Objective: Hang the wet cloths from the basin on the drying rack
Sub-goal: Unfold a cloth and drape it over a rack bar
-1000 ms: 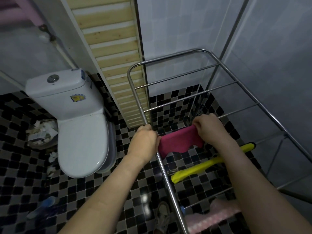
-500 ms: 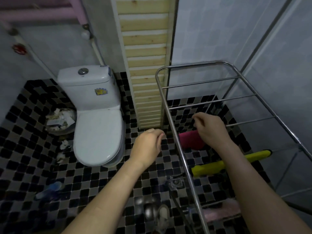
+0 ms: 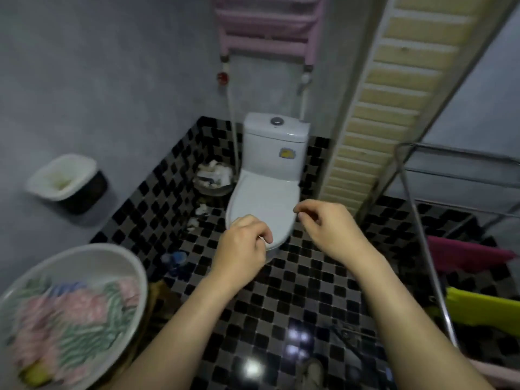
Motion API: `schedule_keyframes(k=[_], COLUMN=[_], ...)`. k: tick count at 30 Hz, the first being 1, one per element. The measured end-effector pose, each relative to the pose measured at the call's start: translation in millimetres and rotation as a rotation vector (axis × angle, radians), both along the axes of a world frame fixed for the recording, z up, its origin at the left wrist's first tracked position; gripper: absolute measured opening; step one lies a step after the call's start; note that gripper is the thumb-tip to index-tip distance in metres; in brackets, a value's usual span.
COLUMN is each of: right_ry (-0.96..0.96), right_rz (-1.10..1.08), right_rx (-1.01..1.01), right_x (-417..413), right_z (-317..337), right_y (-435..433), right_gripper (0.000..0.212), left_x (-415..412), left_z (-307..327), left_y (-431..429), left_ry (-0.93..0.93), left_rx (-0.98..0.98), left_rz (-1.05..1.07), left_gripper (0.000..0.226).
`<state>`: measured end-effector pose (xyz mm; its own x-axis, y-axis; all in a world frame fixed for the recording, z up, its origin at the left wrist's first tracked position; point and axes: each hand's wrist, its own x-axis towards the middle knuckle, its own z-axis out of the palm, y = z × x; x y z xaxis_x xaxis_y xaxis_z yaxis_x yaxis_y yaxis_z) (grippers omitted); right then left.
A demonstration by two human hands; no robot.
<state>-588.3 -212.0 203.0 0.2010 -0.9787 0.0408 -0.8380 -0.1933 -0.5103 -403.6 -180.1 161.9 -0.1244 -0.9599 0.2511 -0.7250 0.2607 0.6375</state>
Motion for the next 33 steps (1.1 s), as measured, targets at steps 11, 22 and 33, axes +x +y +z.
schedule_keyframes(k=[11,22,33], right_ry=[-0.111,0.083,0.548], right_rz=[0.46,0.738,0.703], right_rx=[0.296,0.609,0.556], right_x=[240.3,396.0,459.5], right_z=[-47.9,-164.3,-227.3], right_y=[39.4,39.4,22.9], right_gripper=[0.045,0.045,0.042], left_x=[222.7,337.6,356.4], left_z=[-41.6,-152.9,-196.2], left_y=[115.8,158.4,128.4], left_ry=[-0.016,0.073,0.213], left_rx=[0.399,0.767,0.788], left_rz=[0.592,0.826,1.069], left_gripper=[0.022,0.039,0.015])
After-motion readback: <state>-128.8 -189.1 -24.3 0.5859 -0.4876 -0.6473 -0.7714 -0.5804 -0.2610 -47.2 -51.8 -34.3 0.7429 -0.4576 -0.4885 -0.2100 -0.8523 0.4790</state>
